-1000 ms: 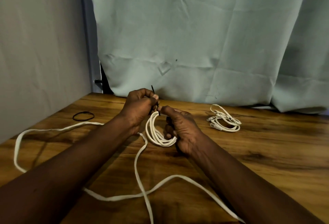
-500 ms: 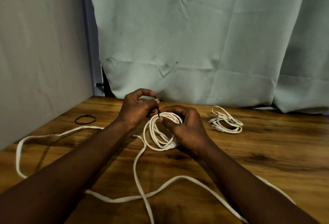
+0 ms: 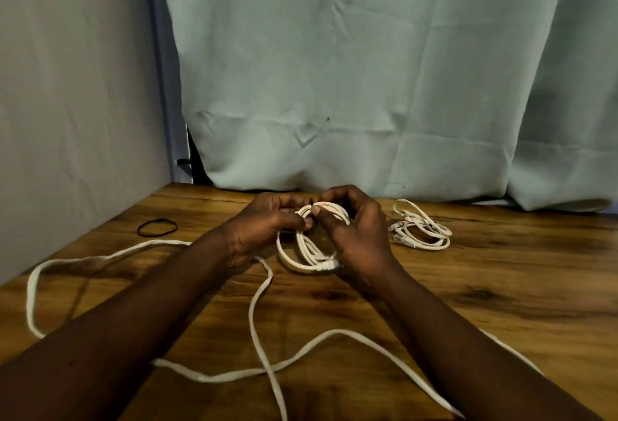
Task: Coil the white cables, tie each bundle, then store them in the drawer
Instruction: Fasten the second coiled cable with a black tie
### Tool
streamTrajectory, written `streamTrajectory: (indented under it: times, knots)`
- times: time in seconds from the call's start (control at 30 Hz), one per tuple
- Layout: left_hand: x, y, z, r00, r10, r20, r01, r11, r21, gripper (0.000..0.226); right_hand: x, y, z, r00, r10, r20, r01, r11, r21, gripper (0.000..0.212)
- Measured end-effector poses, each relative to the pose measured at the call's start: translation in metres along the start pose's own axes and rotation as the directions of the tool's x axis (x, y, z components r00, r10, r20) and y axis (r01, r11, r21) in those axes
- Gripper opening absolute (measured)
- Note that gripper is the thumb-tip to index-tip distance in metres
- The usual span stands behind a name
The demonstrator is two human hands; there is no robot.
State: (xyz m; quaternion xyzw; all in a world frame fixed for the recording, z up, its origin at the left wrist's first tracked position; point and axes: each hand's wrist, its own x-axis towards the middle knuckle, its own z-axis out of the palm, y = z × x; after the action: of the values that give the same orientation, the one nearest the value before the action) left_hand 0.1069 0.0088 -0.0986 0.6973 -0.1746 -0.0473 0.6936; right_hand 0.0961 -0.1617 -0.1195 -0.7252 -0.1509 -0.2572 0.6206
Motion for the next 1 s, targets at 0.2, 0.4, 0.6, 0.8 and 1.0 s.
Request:
streamTrajectory:
  times: [0.2,0.4,0.6,0.8,1.0]
  knots:
    - [0.002,-0.009,0.003,0.983,0.172,-0.064,-0.162,0.977,0.139,0.049,-0.001,0.0,0.001,0.994,0.057,0.094,-0.067,0.992,0.11,0.022]
    - [-0.001,-0.009,-0.001,0.939,0.339,-0.059,-0.307,0.903,0.302,0.036,0.002,0.003,0.004,0.986,0.13,0.109,-0.156,0.944,0.289,0.01]
    - [-0.001,-0.009,0.001,0.845,0.522,-0.114,-0.382,0.74,0.554,0.034,0.004,0.004,0.003,0.969,0.212,0.124,-0.245,0.876,0.416,0.01]
    - [0.005,-0.007,0.006,0.796,0.587,-0.148,-0.445,0.733,0.515,0.007,0.006,0.006,0.002,0.986,0.155,0.065,-0.168,0.9,0.403,0.021]
    - [0.002,0.001,0.008,0.835,0.502,-0.225,-0.385,0.825,0.413,0.023,0.006,0.005,0.0,0.988,0.124,0.093,-0.149,0.922,0.356,0.025]
